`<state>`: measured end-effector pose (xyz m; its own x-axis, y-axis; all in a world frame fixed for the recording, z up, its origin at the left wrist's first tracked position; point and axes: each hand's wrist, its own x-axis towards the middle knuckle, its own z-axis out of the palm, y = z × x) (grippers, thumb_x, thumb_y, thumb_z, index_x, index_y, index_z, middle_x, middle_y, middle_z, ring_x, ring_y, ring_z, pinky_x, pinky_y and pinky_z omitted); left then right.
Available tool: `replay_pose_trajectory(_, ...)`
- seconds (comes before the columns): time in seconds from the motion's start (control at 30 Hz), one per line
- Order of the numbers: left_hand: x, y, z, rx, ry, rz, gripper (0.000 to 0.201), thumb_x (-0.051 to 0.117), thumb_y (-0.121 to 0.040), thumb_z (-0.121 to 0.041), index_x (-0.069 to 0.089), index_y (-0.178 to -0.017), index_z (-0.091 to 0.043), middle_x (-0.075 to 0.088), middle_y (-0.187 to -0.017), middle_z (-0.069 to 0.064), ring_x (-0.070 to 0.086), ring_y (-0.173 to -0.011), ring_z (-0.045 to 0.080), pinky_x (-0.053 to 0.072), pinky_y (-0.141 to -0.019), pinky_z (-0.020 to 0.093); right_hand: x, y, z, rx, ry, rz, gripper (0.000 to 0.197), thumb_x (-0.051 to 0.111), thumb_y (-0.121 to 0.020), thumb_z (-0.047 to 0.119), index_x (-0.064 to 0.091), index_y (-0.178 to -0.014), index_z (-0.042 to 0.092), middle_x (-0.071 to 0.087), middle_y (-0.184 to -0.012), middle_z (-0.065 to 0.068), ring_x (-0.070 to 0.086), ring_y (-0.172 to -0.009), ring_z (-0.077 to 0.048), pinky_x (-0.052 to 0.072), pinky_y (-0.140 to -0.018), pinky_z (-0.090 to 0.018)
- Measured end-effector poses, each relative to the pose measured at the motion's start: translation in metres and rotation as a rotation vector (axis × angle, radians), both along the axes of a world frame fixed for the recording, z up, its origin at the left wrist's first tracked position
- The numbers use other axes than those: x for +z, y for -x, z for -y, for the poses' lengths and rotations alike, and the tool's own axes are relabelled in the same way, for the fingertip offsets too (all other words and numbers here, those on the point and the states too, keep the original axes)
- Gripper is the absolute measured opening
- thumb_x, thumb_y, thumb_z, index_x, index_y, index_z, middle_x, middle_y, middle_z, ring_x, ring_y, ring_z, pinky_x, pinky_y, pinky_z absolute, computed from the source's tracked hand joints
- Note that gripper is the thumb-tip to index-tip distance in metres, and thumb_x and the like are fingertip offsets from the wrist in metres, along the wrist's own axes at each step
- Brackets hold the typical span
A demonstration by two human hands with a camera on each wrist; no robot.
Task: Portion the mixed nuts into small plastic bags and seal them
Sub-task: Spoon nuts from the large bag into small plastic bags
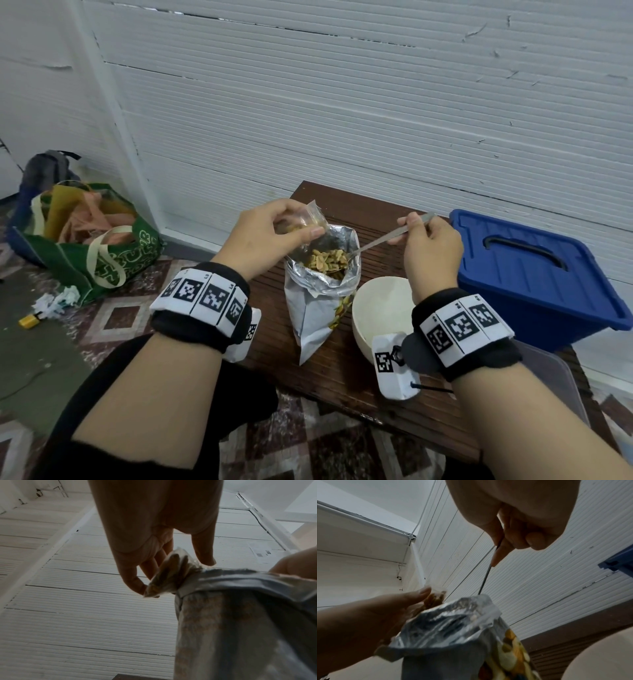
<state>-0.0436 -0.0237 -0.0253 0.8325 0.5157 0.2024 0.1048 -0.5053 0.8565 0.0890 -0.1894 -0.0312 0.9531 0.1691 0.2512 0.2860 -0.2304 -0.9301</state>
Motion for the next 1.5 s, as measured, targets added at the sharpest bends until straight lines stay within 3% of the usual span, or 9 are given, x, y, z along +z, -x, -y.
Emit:
replay_pose_trajectory(0.1,0.000,0.001,-0.003,-0.004,-0.013,-0.012,0.027,0.077,-0.076,-0.038,0.054,-0.090,-0.044,0.059,-0.092,-0.025,0.053,-0.084,-0.018,0.039,-0.067,-0.003,0.008,-0.006,0.003,-0.039,-0.016,0.004,0.025,0.045,-0.100,0.023,0.066,-0.088,0.017,0.063,-0.059,0.008,0.055,-0.062,0.011,0.043,-0.073,-0.009)
replay_pose_trajectory(0.2,-0.002,0.000,-0.005,0.002,-0.014,-0.024,0.030,0.081,-0.072,-0.036,0.057,-0.089,-0.043,0.062,-0.092,-0.023,0.055,-0.087,-0.015,0.041,-0.073,0.002,0.020,-0.012,0.006,-0.073,-0.049,-0.001,0.028,0.045,-0.099,0.021,0.062,-0.078,0.024,0.060,-0.048,0.012,0.061,-0.083,-0.010,0.047,-0.093,-0.034)
replay_pose_trajectory(0.3,-0.004,-0.003,-0.005,0.008,-0.013,-0.041,0.035,0.084,-0.068,-0.035,0.064,-0.098,-0.034,0.068,-0.096,-0.014,0.062,-0.094,-0.005,0.048,-0.084,0.014,0.031,-0.020,0.007,-0.099,-0.103,-0.023,0.028,0.045,-0.099,0.021,0.063,-0.077,0.022,0.058,-0.043,0.017,0.058,-0.076,-0.008,0.049,-0.087,-0.032)
replay_pose_trajectory(0.47,-0.001,-0.004,-0.002,-0.020,-0.071,-0.080,0.039,0.085,-0.066,-0.034,0.065,-0.099,-0.035,0.065,-0.090,-0.020,0.060,-0.087,-0.010,0.047,-0.075,0.005,0.038,-0.019,0.001,-0.047,-0.091,-0.020,0.027,0.045,-0.099,0.020,0.065,-0.081,0.017,0.062,-0.053,0.009,0.054,-0.066,0.003,0.041,-0.069,-0.016)
replay_pose_trajectory(0.8,-0.005,-0.010,0.003,-0.023,-0.084,-0.060,0.054,0.086,-0.062,-0.039,0.066,-0.111,-0.029,0.066,-0.100,-0.019,0.060,-0.097,-0.006,0.049,-0.088,0.015,0.034,-0.012,-0.014,0.062,-0.048,-0.026,0.027,0.045,-0.100,0.022,0.067,-0.086,0.017,0.064,-0.059,0.006,0.054,-0.069,0.001,0.034,-0.064,-0.011)
replay_pose_trajectory(0.97,-0.007,-0.014,0.007,-0.012,-0.074,-0.052,0.057,0.086,-0.063,-0.040,0.066,-0.115,-0.027,0.066,-0.096,-0.020,0.060,-0.087,-0.010,0.045,-0.075,0.003,0.032,-0.012,-0.017,0.096,-0.065,-0.035,0.027,0.046,-0.100,0.023,0.069,-0.085,0.016,0.065,-0.058,0.008,0.056,-0.073,0.002,0.037,-0.076,-0.020)
replay_pose_trajectory(1.1,-0.006,-0.013,0.004,0.010,-0.056,-0.055,0.051,0.085,-0.065,-0.040,0.068,-0.111,-0.027,0.066,-0.092,-0.019,0.060,-0.085,-0.009,0.044,-0.070,0.002,0.031,-0.013,-0.017,0.099,-0.094,-0.038,0.030,0.047,-0.099,0.023,0.064,-0.076,0.025,0.067,-0.062,0.005,0.062,-0.089,-0.011,0.039,-0.086,-0.026)
replay_pose_trajectory(1.3,-0.006,-0.011,0.001,0.014,-0.050,-0.061,0.045,0.085,-0.066,-0.038,0.069,-0.107,-0.027,0.067,-0.091,-0.019,0.060,-0.086,-0.010,0.044,-0.071,0.000,0.033,-0.017,-0.016,0.076,-0.113,-0.016,0.029,0.047,-0.099,0.022,0.063,-0.075,0.025,0.064,-0.057,0.009,0.058,-0.080,0.001,0.034,-0.072,-0.011)
replay_pose_trajectory(1.5,-0.007,-0.013,0.004,0.018,-0.049,-0.044,0.048,0.085,-0.064,-0.042,0.067,-0.107,-0.028,0.068,-0.095,-0.015,0.062,-0.088,-0.004,0.048,-0.076,0.009,0.031,-0.013,-0.021,0.155,-0.113,-0.005,0.027,0.048,-0.099,0.025,0.065,-0.078,0.025,0.066,-0.056,0.007,0.061,-0.084,-0.011,0.040,-0.081,-0.026)
